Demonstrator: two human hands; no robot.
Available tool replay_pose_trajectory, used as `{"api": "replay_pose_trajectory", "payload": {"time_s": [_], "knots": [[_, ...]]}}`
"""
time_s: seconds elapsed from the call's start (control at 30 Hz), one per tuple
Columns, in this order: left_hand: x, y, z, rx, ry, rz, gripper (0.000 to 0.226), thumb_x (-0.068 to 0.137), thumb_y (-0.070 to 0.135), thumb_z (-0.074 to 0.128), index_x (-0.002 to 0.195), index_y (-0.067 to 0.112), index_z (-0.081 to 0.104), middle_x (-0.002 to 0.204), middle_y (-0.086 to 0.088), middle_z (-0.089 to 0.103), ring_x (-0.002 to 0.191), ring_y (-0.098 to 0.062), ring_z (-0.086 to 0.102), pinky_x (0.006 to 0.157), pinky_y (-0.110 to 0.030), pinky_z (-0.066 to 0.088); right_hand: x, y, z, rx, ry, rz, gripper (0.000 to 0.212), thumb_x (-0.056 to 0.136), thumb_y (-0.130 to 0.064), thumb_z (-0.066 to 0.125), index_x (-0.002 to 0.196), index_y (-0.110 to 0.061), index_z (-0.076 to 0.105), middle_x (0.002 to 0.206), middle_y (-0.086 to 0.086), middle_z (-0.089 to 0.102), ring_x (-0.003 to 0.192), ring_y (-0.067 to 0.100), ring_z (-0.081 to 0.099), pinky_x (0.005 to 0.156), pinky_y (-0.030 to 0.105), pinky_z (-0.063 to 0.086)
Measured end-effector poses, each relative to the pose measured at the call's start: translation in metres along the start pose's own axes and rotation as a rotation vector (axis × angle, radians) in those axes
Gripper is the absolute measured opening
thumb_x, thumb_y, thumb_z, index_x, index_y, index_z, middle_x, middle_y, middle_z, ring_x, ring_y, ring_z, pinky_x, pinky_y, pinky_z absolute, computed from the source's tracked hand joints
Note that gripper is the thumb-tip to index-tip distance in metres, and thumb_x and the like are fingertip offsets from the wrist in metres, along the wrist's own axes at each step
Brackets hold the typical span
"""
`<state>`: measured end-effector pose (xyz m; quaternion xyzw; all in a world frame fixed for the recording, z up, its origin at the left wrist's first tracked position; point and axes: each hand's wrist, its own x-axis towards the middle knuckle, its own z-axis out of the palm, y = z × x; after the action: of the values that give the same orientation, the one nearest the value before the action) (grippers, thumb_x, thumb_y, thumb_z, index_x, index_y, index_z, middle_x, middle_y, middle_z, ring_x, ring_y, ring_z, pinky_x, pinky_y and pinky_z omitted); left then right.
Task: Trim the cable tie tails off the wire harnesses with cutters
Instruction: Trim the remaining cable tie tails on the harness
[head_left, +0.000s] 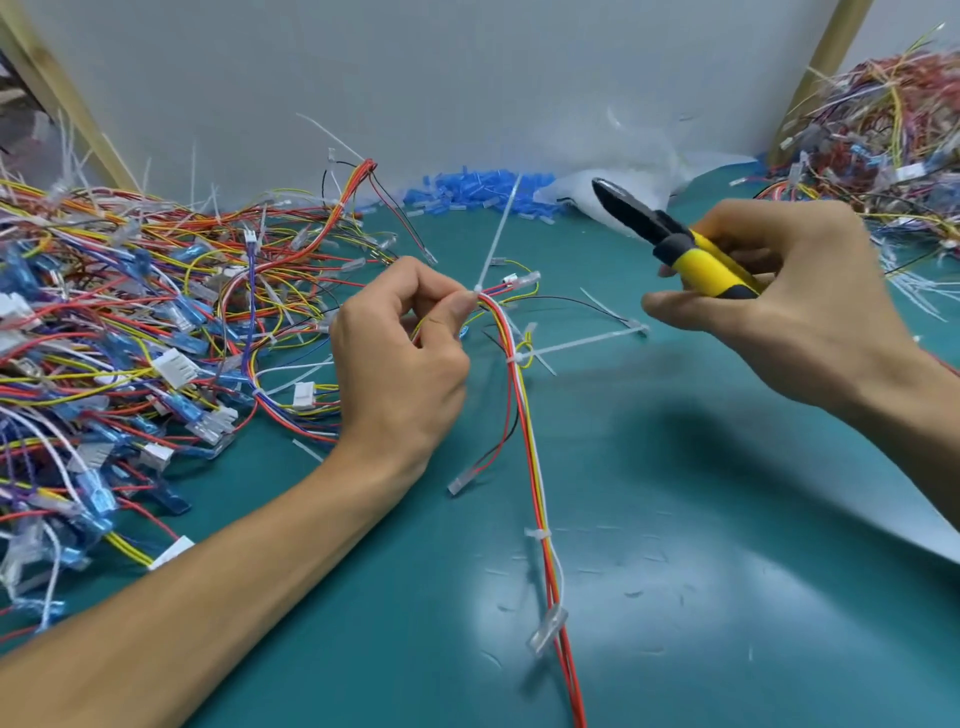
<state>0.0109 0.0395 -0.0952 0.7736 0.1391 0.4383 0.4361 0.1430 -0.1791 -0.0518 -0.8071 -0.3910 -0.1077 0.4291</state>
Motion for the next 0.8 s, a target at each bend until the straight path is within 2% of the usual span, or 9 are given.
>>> {"api": "replay_pose_trajectory", "payload": {"time_s": [0.07, 0.13, 0.17, 0.27, 0.33, 0.43, 0.7, 0.8], "knots": [[0.000, 0.001, 0.000, -0.046, 0.014, -0.004, 0.019, 0.092, 0.016, 0.066, 0.075, 0.023, 0.061, 0.067, 0.003, 0.061, 0.059, -0.025, 0.059, 0.057, -0.040, 0.049, 0.000, 0.001, -0.002, 0.034, -0.070, -0.029, 0.026, 0.070, -0.034, 0.083, 0.081, -0.016, 0.070, 0.070, 0.014, 0.062, 0.061, 0.031, 0.054, 0.058, 0.042, 0.048], [0.000, 0.001, 0.000, -0.085, 0.023, 0.001, 0.022, 0.094, 0.013, 0.066, 0.076, 0.025, 0.060, 0.066, 0.007, 0.059, 0.056, -0.014, 0.056, 0.056, -0.035, 0.048, -0.001, 0.000, -0.004, -0.065, -0.130, -0.137, 0.018, 0.071, -0.030, 0.082, 0.081, -0.027, 0.068, 0.067, 0.003, 0.057, 0.059, 0.014, 0.048, 0.056, 0.034, 0.041], [0.000, 0.001, 0.000, -0.101, 0.025, 0.001, 0.022, 0.094, 0.012, 0.065, 0.077, 0.024, 0.060, 0.066, 0.008, 0.058, 0.056, -0.011, 0.055, 0.056, -0.032, 0.048, -0.001, 0.000, -0.005, -0.126, -0.151, -0.218, 0.019, 0.073, -0.029, 0.081, 0.086, -0.027, 0.069, 0.071, -0.001, 0.059, 0.062, 0.011, 0.050, 0.059, 0.033, 0.043], [-0.001, 0.000, 0.000, -0.137, 0.021, 0.000, 0.018, 0.095, 0.011, 0.065, 0.080, 0.019, 0.062, 0.065, 0.008, 0.057, 0.057, -0.008, 0.053, 0.057, -0.027, 0.047, 0.001, 0.004, -0.005, -0.307, -0.144, -0.446, 0.029, 0.080, -0.029, 0.078, 0.103, -0.013, 0.071, 0.092, 0.002, 0.058, 0.079, 0.024, 0.047, 0.071, 0.041, 0.044], [-0.001, 0.000, 0.000, -0.144, 0.015, -0.005, 0.018, 0.096, 0.011, 0.065, 0.080, 0.019, 0.061, 0.064, 0.007, 0.056, 0.056, -0.009, 0.052, 0.056, -0.025, 0.043, 0.001, 0.005, -0.002, -0.476, -0.073, -0.583, 0.031, 0.082, -0.028, 0.078, 0.105, -0.010, 0.069, 0.098, 0.007, 0.056, 0.084, 0.028, 0.041, 0.072, 0.048, 0.039], [-0.001, 0.000, 0.000, -0.157, 0.002, -0.021, 0.018, 0.095, 0.012, 0.065, 0.079, 0.020, 0.061, 0.062, 0.006, 0.055, 0.054, -0.008, 0.050, 0.056, -0.022, 0.039, -0.004, 0.000, 0.006, -0.607, -0.002, -0.705, 0.026, 0.086, -0.027, 0.074, 0.106, -0.010, 0.070, 0.103, 0.011, 0.061, 0.087, 0.031, 0.042, 0.076, 0.045, 0.031], [-0.001, 0.003, -0.001, -0.229, 0.002, -0.049, 0.018, 0.096, 0.012, 0.064, 0.080, 0.020, 0.061, 0.063, 0.004, 0.056, 0.053, -0.006, 0.051, 0.054, -0.017, 0.039, -0.004, -0.002, 0.006, -0.609, 0.104, -0.676, 0.022, 0.086, -0.024, 0.071, 0.102, -0.009, 0.070, 0.101, 0.013, 0.060, 0.089, 0.031, 0.042, 0.078, 0.042, 0.026], [-0.001, 0.003, -0.001, -0.244, -0.001, -0.047, 0.016, 0.096, 0.012, 0.064, 0.081, 0.017, 0.061, 0.063, 0.002, 0.055, 0.053, -0.006, 0.050, 0.054, -0.015, 0.038, 0.000, 0.001, -0.001, -0.590, 0.135, -0.671, 0.024, 0.088, -0.025, 0.070, 0.103, -0.006, 0.071, 0.099, 0.015, 0.060, 0.088, 0.032, 0.041, 0.076, 0.046, 0.028]]}}
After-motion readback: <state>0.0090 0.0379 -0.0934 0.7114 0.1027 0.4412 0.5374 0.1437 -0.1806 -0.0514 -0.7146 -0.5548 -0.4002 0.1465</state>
